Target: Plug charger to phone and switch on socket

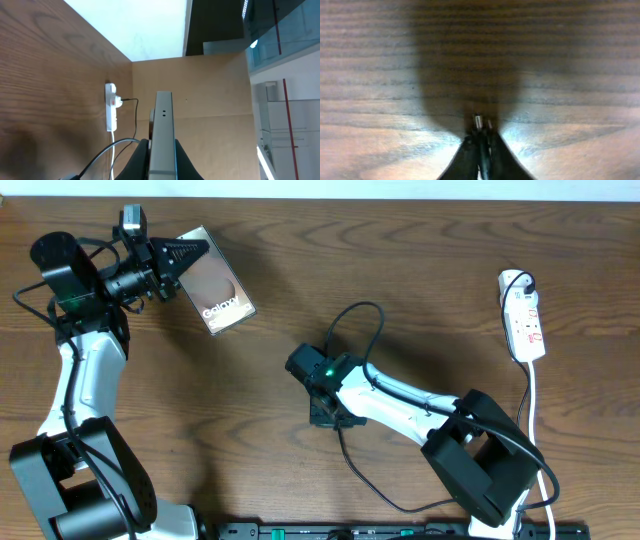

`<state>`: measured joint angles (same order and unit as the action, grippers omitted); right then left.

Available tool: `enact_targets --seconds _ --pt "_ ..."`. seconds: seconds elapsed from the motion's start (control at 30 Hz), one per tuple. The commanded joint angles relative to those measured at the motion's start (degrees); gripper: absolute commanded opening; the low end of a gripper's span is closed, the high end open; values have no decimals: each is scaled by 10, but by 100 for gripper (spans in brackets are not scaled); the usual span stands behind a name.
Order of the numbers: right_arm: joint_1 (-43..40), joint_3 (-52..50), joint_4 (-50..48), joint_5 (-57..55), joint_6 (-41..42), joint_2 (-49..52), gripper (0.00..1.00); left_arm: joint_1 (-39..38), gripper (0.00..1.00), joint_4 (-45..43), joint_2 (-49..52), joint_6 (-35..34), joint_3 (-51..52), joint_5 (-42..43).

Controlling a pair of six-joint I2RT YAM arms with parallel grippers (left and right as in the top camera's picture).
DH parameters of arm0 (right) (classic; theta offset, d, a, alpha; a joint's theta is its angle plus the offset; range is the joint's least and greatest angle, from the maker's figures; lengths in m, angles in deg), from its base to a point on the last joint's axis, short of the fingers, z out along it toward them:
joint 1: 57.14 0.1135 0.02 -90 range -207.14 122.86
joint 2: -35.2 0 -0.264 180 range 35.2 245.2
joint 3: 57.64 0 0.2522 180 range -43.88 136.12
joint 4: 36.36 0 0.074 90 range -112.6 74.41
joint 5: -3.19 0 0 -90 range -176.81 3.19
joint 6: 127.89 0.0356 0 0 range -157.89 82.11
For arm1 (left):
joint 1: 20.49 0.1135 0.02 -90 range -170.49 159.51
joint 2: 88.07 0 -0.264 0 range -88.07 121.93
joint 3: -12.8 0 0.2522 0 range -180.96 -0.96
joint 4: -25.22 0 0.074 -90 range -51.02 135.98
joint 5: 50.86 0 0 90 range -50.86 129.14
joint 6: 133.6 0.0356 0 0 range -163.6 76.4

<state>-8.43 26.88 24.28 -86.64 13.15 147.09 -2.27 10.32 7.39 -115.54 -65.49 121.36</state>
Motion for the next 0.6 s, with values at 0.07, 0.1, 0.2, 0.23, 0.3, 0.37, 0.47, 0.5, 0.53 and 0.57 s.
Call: enact_targets --seconds 0.07,0.1,0.2,0.23,0.3,0.37,0.47,0.5,0.53,0.57 --pt "-3 -5 -2 12 -2 10 1 0 7 -6 -13 4 -14 12" --pt "-3 -5 -3 21 -7 10 1 0 7 -6 -13 4 -14 12" --pt "-4 -5 -6 71 -24 9 1 0 8 -6 -13 4 -14 12" --pt "-6 -5 -12 101 -42 9 1 0 7 -6 -13 4 -14 12" --pt "-11 -5 -32 178 -88 9 1 0 7 -6 -13 4 -14 12" --pt "-24 -5 -80 328 -188 9 1 0 7 -6 -13 4 -14 11" --pt "-47 -5 -158 570 -320 9 1 0 7 -6 -13 4 -14 12" --pt "-53 -5 -179 612 -343 9 1 0 7 -6 -13 4 -14 12" --pt "-58 -5 -196 636 -356 9 1 0 7 -6 -13 4 -14 12" --pt "-63 -5 -211 647 -357 9 1 0 7 -6 -13 5 -14 12"
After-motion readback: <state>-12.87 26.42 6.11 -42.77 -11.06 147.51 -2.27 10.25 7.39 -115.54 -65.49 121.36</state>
